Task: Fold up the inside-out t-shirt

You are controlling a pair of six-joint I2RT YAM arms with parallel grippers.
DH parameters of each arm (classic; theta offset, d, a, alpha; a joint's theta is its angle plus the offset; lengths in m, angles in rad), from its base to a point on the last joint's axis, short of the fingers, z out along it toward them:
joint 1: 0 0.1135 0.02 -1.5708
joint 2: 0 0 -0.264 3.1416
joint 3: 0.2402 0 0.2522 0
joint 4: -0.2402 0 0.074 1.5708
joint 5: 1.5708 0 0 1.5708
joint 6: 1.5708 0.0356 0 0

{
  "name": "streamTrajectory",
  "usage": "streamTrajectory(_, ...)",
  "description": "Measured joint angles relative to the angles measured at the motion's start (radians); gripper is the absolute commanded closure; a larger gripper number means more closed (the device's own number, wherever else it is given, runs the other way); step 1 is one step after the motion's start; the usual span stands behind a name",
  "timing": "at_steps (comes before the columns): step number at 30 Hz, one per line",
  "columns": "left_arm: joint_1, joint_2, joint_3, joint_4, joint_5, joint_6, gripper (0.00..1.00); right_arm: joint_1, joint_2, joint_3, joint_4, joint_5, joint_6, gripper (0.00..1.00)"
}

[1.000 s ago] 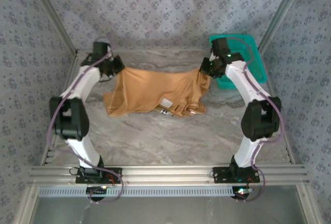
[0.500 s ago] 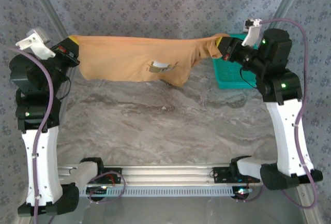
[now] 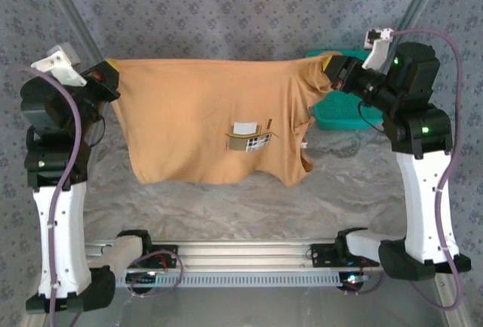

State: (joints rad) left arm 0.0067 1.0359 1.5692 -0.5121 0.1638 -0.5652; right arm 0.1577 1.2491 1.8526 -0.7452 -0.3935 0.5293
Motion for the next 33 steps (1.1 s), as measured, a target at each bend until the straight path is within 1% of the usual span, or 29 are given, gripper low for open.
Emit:
streamTrajectory(3, 0.002, 0.101, -0.029, 0.046, 0.002, 0.000, 1.00, -0.006, 0.103, 0.026, 0.025, 0.002, -0.005, 1.00)
streamTrajectory(5, 0.006, 0.183, -0.064, 0.087, 0.008, -0.002, 1.00, -0.008, 0.200, 0.038, 0.052, 0.003, -0.006, 1.00)
streamTrajectory(8, 0.011, 0.310, -0.169, 0.120, 0.008, -0.012, 1.00, -0.010, 0.352, 0.034, 0.061, 0.003, -0.007, 1.00)
streamTrajectory(10, 0.012, 0.342, -0.211, 0.100, 0.008, -0.015, 1.00, -0.011, 0.411, 0.017, 0.056, 0.006, -0.007, 1.00)
streamTrajectory(13, 0.012, 0.338, -0.210, 0.086, 0.016, -0.014, 1.00, -0.013, 0.423, -0.001, 0.034, 0.012, -0.007, 1.00)
streamTrajectory(18, 0.013, 0.278, -0.159, 0.090, 0.031, -0.014, 1.00, -0.015, 0.328, -0.013, 0.063, 0.011, -0.007, 1.00)
streamTrajectory(24, 0.013, 0.151, -0.128, 0.082, 0.054, -0.014, 1.00, -0.021, 0.133, -0.029, 0.120, -0.002, -0.016, 1.00)
streamTrajectory(29, 0.013, -0.014, -0.076, 0.071, 0.050, -0.007, 1.00, -0.021, -0.077, -0.066, 0.166, -0.002, -0.027, 1.00)
streamTrajectory(33, 0.013, -0.163, -0.056, 0.099, 0.027, 0.000, 1.00, -0.021, -0.248, -0.125, 0.220, 0.012, -0.037, 1.00)
